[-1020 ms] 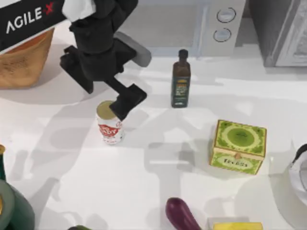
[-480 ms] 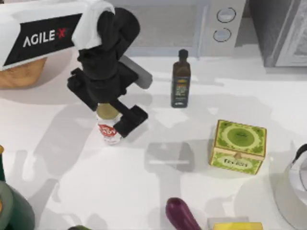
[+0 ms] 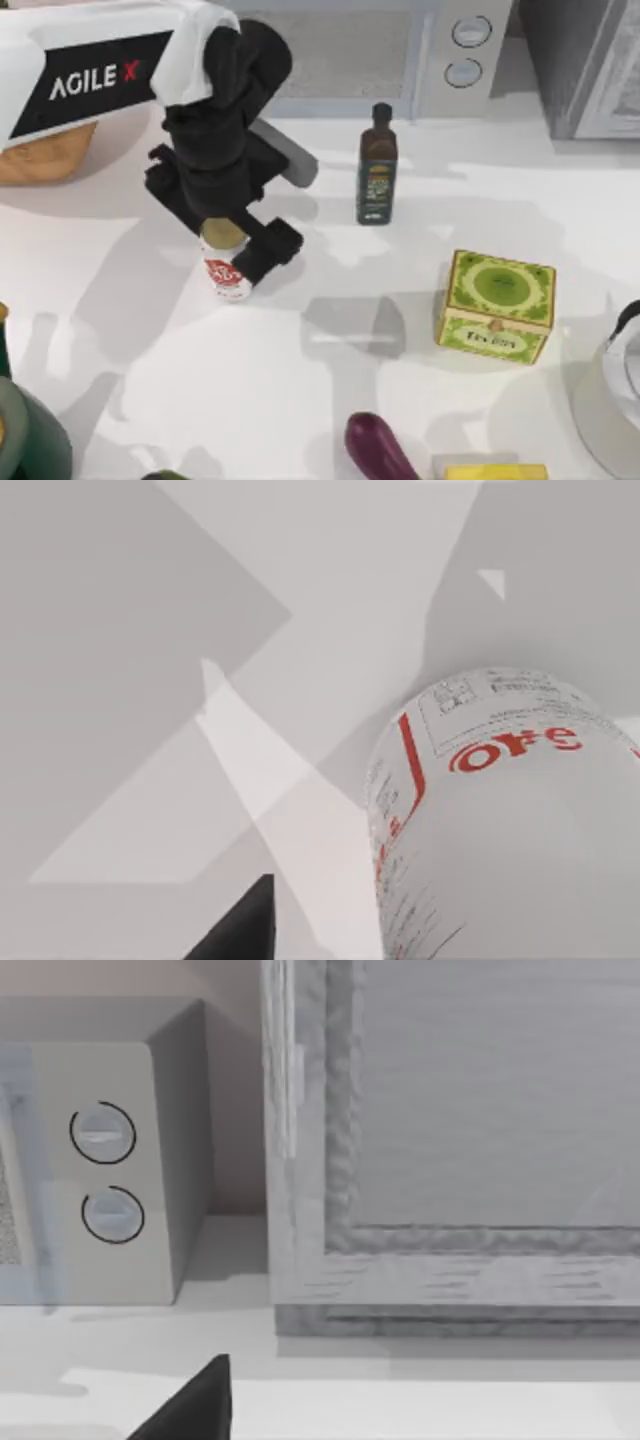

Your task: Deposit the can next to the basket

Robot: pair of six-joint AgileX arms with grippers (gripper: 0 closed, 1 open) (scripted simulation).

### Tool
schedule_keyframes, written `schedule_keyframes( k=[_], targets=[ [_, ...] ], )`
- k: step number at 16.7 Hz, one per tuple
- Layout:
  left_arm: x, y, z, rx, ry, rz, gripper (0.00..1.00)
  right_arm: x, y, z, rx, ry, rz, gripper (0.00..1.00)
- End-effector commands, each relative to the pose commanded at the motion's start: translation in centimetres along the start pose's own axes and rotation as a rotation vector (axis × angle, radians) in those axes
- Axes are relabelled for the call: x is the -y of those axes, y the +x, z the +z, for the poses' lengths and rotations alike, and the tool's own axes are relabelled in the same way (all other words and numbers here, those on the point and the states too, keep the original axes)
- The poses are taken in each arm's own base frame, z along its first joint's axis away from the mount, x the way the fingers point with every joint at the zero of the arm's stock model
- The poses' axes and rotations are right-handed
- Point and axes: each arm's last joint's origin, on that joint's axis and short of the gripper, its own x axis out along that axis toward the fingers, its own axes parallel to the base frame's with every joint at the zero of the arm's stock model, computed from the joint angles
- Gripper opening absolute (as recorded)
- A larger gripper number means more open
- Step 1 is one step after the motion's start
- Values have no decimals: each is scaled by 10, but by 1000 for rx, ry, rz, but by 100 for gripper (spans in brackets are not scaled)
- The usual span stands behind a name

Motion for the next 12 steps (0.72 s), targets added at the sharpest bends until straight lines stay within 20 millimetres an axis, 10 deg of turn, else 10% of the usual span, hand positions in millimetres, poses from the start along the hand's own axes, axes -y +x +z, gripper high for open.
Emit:
schedule_keyframes(
  k=[9,12],
  targets=[
    [0,0,0,0,0,0,2,0,0,0,0,0,0,100],
    [0,0,0,0,0,0,0,0,0,0,0,0,0,100]
  ],
)
